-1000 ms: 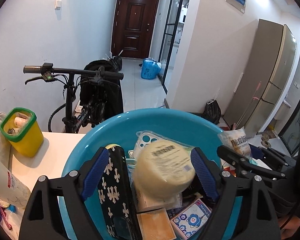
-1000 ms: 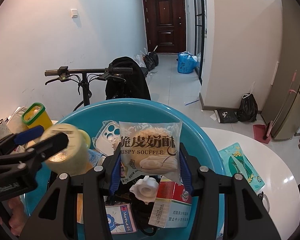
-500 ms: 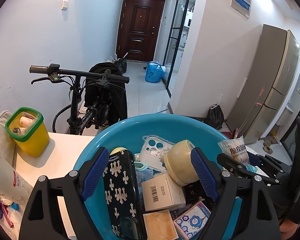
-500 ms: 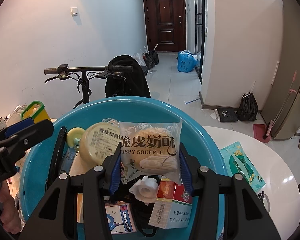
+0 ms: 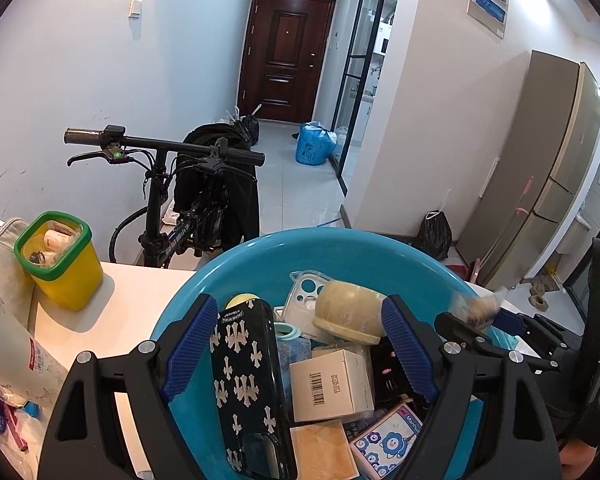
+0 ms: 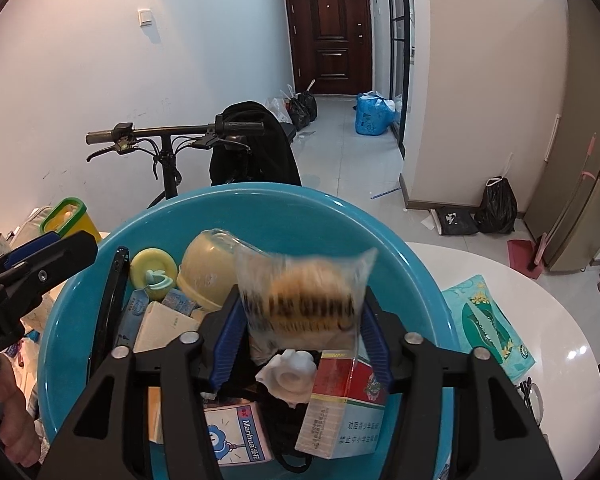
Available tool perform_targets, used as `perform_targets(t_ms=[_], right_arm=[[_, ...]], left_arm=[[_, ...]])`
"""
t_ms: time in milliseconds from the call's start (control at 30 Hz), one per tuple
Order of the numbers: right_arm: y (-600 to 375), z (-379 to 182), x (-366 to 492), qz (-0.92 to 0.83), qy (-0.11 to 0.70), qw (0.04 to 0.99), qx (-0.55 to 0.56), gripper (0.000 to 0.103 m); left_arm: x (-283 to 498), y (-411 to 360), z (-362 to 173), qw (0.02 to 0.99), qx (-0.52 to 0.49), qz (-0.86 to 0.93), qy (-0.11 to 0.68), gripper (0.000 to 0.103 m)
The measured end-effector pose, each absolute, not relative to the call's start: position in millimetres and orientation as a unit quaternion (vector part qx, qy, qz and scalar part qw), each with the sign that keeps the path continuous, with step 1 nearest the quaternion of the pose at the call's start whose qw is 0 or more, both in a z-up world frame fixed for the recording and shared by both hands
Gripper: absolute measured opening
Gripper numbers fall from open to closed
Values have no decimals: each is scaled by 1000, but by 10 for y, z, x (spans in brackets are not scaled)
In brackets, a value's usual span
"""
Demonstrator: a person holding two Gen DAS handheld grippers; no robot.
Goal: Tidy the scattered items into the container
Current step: 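Lower the pastry bag into the blue basin and open the right tool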
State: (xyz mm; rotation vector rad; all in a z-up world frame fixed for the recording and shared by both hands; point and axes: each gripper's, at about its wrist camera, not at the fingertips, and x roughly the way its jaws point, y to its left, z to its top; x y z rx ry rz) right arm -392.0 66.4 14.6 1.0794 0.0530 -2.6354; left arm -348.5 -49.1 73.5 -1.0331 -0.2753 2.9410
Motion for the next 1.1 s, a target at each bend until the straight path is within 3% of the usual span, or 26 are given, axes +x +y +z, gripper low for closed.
perform_targets(t_ms=[67,333,933,1100], right_arm=[[678,162,-3915,-917,17,144,372,71],[698,289,-3856,-925,24,138,352,81],[935,770,-3603,-949,-3,126,289,82],[997,960,-3438,-958,-12,127,258,89]], left_arm=[[-3483,-499,742,6,-330,940,-88,86],[-3439,-517,811,5,-321,943,-89,86],[-3085,-476,1226,2,-250,965,-73,86],[-2946,-486,1363,4,-227,971,-76,87]])
